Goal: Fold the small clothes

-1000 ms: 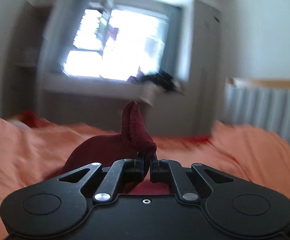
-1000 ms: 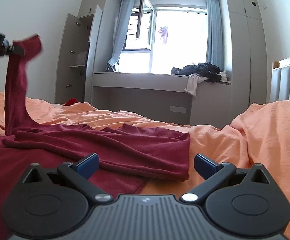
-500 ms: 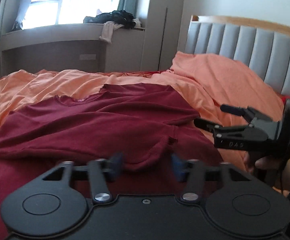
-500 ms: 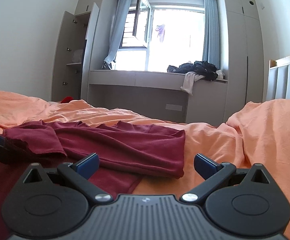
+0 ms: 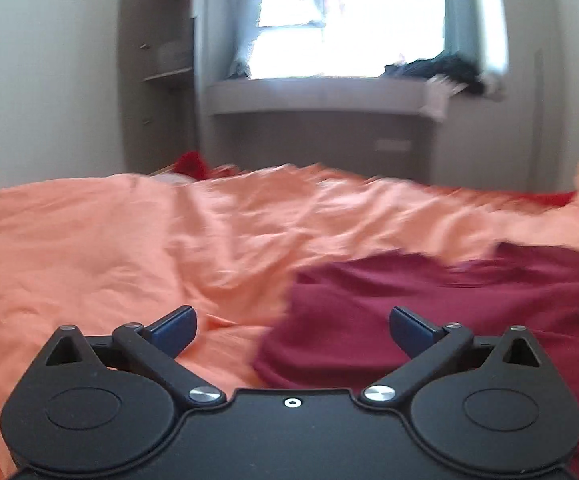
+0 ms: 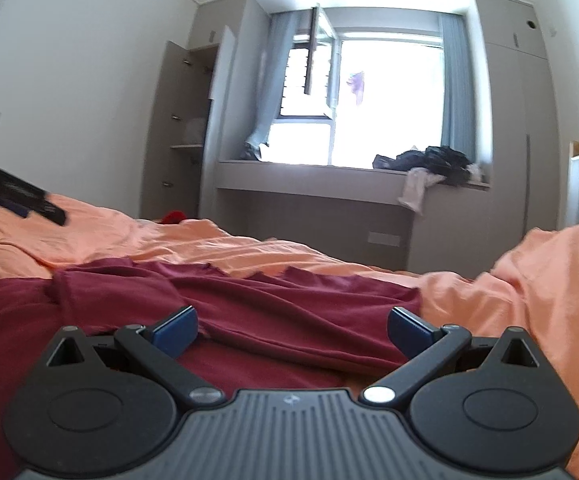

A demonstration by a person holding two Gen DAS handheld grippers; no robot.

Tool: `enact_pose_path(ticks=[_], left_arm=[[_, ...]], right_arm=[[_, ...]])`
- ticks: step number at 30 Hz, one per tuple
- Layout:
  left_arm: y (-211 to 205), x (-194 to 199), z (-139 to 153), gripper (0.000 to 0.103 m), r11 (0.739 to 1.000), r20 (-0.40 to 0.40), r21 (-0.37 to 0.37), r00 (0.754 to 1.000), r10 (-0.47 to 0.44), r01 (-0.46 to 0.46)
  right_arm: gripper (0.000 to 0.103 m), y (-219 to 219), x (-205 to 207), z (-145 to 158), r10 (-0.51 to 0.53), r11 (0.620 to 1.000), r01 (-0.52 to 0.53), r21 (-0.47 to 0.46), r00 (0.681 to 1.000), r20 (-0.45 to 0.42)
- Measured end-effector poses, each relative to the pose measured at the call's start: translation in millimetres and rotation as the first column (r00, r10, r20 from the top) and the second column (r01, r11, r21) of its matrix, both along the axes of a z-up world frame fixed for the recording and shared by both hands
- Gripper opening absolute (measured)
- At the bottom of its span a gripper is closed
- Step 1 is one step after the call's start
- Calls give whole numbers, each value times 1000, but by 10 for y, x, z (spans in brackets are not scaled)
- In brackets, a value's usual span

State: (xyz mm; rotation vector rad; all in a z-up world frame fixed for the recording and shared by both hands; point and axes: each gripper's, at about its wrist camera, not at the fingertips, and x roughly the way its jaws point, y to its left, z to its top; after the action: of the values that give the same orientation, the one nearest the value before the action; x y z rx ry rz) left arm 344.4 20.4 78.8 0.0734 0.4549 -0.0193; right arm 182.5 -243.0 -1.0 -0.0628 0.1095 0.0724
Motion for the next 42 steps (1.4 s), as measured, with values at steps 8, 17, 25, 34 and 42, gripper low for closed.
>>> enact_pose_path(ticks=[8,17,25,34,42], left_arm=[[407,949,-378,85,987,-213,-162,977,-17,-18],[500,1257,-743,85,978,-345,-169,937,53,-118],[628,954,-552,84,967,-299,-228,953,42,-114],[422,792,-620,87,994,-305,38,946,112,-105],[540,220,-246,99,993,-201,-57,976,87,-100]], right_arm=[[103,247,83,11,91,996,-91,-21,996,15],[103,484,151,-158,148,983,-152,-99,988,-42],[103,470,138,-169,149,984,-153,-95,988,-46],[103,419,137,-185,137,988,-142,-65,988,-67],[103,450,-321,-99,71,992,-79,-95,994,-77]])
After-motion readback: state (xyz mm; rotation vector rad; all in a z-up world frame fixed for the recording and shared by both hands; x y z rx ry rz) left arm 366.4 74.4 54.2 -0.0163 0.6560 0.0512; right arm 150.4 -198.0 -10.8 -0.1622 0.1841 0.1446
